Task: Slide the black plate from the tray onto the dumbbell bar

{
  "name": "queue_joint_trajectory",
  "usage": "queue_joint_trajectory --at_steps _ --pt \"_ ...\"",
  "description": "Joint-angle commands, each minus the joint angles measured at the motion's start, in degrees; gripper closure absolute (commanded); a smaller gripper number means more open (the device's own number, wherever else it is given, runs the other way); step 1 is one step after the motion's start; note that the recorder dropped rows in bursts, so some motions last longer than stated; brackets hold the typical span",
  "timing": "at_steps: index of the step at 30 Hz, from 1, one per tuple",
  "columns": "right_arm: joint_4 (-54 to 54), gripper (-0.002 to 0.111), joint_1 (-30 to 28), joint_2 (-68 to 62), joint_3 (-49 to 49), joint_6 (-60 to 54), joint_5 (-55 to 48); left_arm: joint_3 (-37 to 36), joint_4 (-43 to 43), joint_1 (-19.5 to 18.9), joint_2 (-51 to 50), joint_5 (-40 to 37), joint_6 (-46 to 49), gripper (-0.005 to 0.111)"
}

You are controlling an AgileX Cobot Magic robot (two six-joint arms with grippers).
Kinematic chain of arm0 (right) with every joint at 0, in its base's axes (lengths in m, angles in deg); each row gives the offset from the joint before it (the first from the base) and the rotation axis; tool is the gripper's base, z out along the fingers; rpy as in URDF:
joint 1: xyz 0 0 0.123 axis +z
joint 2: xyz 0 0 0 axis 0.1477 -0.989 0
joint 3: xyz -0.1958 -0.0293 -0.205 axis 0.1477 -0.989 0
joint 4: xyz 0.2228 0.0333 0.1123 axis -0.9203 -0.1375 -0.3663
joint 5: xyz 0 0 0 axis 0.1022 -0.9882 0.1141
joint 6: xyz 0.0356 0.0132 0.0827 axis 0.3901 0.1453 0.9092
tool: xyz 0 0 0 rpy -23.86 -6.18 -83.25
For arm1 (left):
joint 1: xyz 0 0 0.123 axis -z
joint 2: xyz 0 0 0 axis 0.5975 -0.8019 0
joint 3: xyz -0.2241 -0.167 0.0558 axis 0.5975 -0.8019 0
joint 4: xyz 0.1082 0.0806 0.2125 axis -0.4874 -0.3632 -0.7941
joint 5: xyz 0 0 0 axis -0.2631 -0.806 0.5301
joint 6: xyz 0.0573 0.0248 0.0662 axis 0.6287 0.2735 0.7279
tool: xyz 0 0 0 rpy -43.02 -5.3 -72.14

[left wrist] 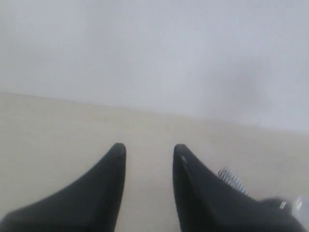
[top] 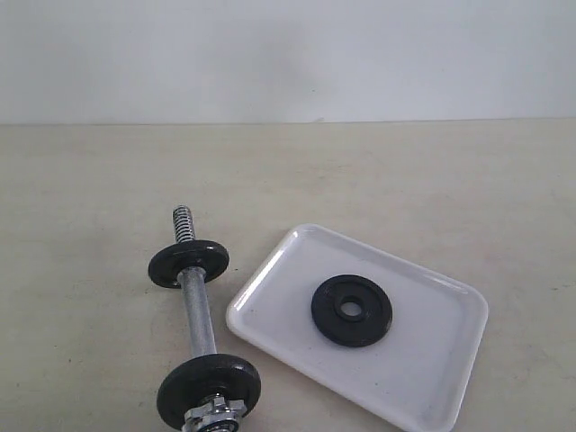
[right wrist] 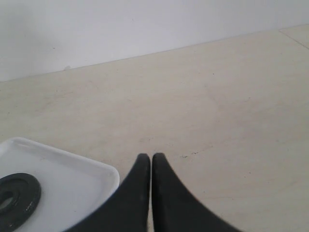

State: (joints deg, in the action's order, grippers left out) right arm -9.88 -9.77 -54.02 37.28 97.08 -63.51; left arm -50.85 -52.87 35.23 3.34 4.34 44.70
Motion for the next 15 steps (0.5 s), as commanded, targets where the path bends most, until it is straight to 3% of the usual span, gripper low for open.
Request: queue_joint_trajectory --at_steps 1,5,9,12,15 --pt "0.12 0.109 -0.29 0.23 0.02 -0.22 0.40 -0.23 9.86 -0.22 0.16 18.58 -10.32 0.076" --pt "0.74 0.109 -0.29 0.23 0.02 -0.59 2.28 -0.23 10.35 -0.22 0.16 37.55 -27.38 0.076" --pt "-6.01 0.109 -0.29 0.23 0.02 5.72 18.20 -0.23 8.34 -0.22 0.16 63.45 -42.15 0.076" --pt "-13.64 0.109 -0.29 0.23 0.02 17.40 29.33 -0.23 4.67 -0.22 0.16 74.49 -43.02 0.076" --pt "-13.86 0.109 -0.29 0.23 0.02 34.18 39.34 2.13 -2.22 -0.22 0.16 75.95 -43.02 0.076"
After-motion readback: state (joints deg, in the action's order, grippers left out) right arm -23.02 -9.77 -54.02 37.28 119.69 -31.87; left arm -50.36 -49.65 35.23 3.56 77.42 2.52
